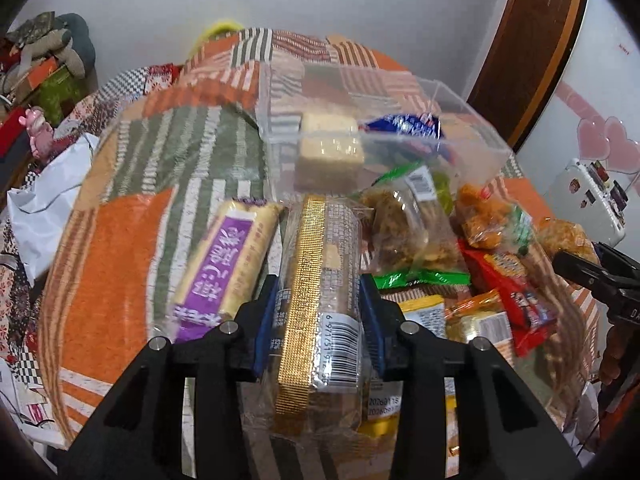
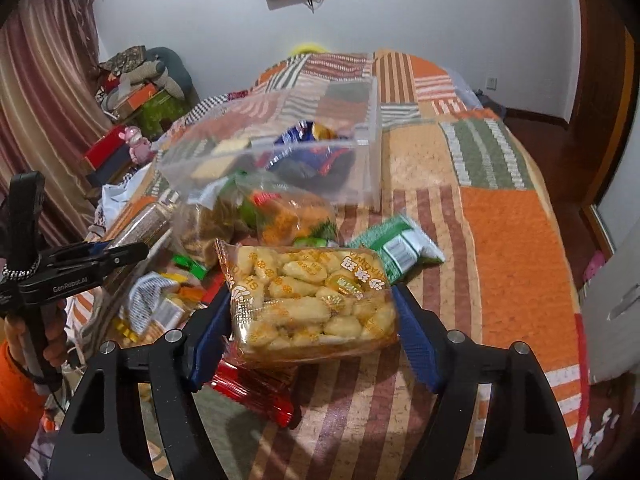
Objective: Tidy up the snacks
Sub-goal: 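Place the gold bar in the box with the left tool while the right tool places the cookie pack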
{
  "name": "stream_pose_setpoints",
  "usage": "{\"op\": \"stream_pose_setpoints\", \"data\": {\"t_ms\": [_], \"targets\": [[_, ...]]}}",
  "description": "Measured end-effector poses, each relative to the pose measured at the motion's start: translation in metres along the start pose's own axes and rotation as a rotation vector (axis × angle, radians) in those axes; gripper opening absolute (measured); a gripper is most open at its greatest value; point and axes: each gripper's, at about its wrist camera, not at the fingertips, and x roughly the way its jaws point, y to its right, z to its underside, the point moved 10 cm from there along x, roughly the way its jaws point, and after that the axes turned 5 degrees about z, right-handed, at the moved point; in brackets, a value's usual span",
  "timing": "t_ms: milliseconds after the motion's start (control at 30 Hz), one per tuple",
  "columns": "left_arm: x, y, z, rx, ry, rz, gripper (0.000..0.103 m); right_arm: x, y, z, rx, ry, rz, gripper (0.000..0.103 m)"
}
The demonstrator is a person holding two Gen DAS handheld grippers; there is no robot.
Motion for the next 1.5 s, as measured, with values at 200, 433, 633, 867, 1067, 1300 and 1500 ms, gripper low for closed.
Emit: {"op": "stream_pose_setpoints", "data": {"t_ms": [200, 433, 633, 867, 1067, 1300, 1500], "targets": [[-0.019, 0.002, -0.019, -0.002, 0.059, 0.000, 0.039, -0.007, -0.007, -0.024, -0.011, 0.051, -0.011, 0.073], [-0.027, 0.003, -0.048, -0.017, 0.121, 0.009, 0.039, -0.011, -0.023, -0.059, -0.041, 0.125, -0.028, 0.073], [-0.026, 0.005, -0.074, -0.021, 0.160, 0.009, 0.039, -0.006, -0.034, -0.084, -0.041, 0.170, -0.044, 0.073], [-0.018, 0.003, -0.106, -0.029, 0.185, 0.007, 0.039, 0.008, -0.044, -0.110, -0.053, 0.195, -0.024, 0.073], [-0.001, -0.006, -0.129, -0.034, 0.176, -0.012, 0.039, 0.032, -0.053, -0.122, -0.081, 0.172, -0.014, 0.073], [0.028, -0.013, -0.139, -0.041, 0.140, -0.011, 0.039, 0.071, -0.060, -0.120, -0.094, 0.082, -0.018, 0.073], [0.053, -0.015, -0.137, -0.016, 0.101, -0.026, 0.039, 0.100, -0.060, -0.112, -0.123, -0.005, 0.009, 0.073]]}}
